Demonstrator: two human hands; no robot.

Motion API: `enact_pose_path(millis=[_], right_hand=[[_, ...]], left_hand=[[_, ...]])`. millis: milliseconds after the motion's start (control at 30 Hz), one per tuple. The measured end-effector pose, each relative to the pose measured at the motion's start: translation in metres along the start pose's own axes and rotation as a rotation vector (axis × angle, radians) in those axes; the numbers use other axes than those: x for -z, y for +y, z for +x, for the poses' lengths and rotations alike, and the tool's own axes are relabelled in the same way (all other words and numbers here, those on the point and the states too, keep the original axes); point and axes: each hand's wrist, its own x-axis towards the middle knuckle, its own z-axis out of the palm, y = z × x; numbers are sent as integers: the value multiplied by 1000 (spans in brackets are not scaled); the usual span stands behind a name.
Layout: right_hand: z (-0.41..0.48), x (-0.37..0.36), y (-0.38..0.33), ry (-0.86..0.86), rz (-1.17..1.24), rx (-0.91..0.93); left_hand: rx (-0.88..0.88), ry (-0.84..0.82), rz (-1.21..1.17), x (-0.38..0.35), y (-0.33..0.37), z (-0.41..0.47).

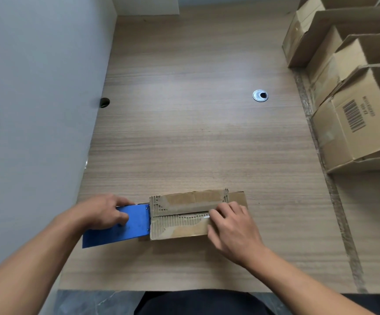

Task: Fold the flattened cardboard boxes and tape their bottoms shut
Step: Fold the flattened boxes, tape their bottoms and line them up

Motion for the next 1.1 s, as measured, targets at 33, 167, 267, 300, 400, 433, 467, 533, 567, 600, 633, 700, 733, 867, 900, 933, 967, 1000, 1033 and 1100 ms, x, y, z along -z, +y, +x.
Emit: enact_pose_path(millis=[33, 167, 267, 300, 400, 433, 467, 533, 567, 600, 633, 700, 733, 867, 900, 933, 967, 1000, 1033, 1100], right_hand=[[6, -1, -7, -2, -7, -2], [29, -12, -49, -41, 30, 64], [38, -19, -73, -95, 31, 67], [40, -19, -77, -106, 30, 57], [35, -16, -68, -128, 21, 44], [31, -13, -58, -122, 16, 18], [25, -10, -45, -106, 12, -29], [10, -1, -16, -74, 8, -131], [3, 2, -4, -62, -1, -154], [-2, 5, 4, -56, -18, -156], [-5, 6, 8, -54, -38, -148], [-1, 5, 1, -50, -57, -142], [4, 3, -7, -50, -53, -135], [24, -9, -46, -74, 1, -40], [27, -12, -55, -84, 24, -23], [30, -15, -64, -95, 45, -6], [33, -17, -72, -102, 58, 15], [35, -19, -78, -107, 62, 39], [38, -21, -82, -107, 63, 63], [42, -26, -87, -99, 54, 107]], left_hand=[[5, 0, 8, 0, 2, 0], [11, 11, 37, 2, 8, 0], [12, 1, 40, 3, 8, 0], [15, -4, 38, 3, 7, 0], [14, -2, 46, 3, 7, 0], [11, 1, 46, 3, 6, 0], [8, 3, 42, 3, 5, 0], [7, 11, 29, 2, 4, 0], [7, 17, 28, 1, 4, 0], [5, 23, 35, 1, 4, 0], [3, 28, 44, 1, 5, -1], [0, 34, 57, 1, 6, 0], [1, 35, 59, 1, 6, 1], [4, 32, 60, 1, 7, -2], [6, 28, 58, 1, 8, -3], [7, 27, 55, 0, 8, -4], [8, 26, 52, 0, 7, -5], [5, 27, 46, 0, 7, -5], [4, 31, 39, -1, 6, -5], [3, 42, 34, -2, 5, -6]])
